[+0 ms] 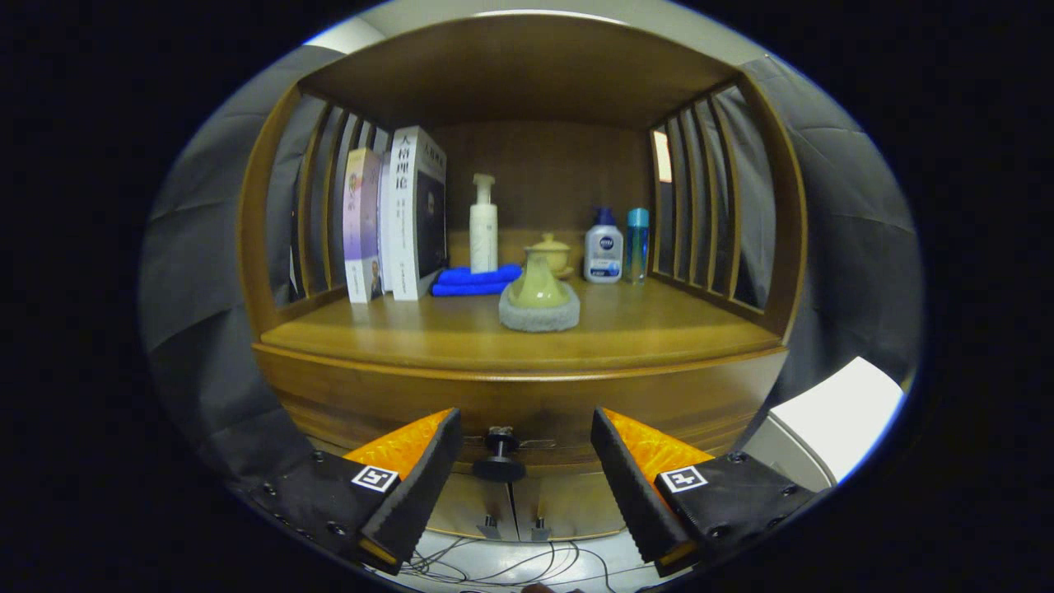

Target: Pull open the drawer, take out the items inside it, and place them on the countertop above the cabinet.

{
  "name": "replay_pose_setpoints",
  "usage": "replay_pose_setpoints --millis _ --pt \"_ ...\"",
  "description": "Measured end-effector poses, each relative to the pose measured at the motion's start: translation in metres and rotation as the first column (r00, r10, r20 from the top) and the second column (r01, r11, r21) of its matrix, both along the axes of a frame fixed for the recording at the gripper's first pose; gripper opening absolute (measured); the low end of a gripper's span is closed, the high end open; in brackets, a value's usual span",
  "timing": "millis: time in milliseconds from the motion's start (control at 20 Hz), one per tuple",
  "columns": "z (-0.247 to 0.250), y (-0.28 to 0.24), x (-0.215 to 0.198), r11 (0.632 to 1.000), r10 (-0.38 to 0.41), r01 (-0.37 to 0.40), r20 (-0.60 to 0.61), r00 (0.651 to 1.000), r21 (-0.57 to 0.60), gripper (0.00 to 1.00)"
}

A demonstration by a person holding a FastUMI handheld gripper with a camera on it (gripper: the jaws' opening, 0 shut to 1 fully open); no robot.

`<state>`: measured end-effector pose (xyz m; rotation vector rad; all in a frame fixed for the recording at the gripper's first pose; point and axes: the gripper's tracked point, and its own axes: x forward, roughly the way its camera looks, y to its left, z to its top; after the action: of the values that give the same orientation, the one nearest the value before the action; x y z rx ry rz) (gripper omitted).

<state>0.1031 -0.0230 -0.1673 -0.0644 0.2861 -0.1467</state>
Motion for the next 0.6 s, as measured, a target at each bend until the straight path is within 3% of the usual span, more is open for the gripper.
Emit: replay_pose_setpoints --millis 100,400,600 --pt "0.031 0.012 -0.011 0.999 0.048 -0.049 0.041 0.998 0.016 0.99" --pt "0.141 0.021 -0.070 0.994 0.085 -0.096 0.211 0.974 0.043 0.99" --pt "0.190 0.008 -0.116 0.994 0.042 -0.070 0.296 0.954 0.084 0.98"
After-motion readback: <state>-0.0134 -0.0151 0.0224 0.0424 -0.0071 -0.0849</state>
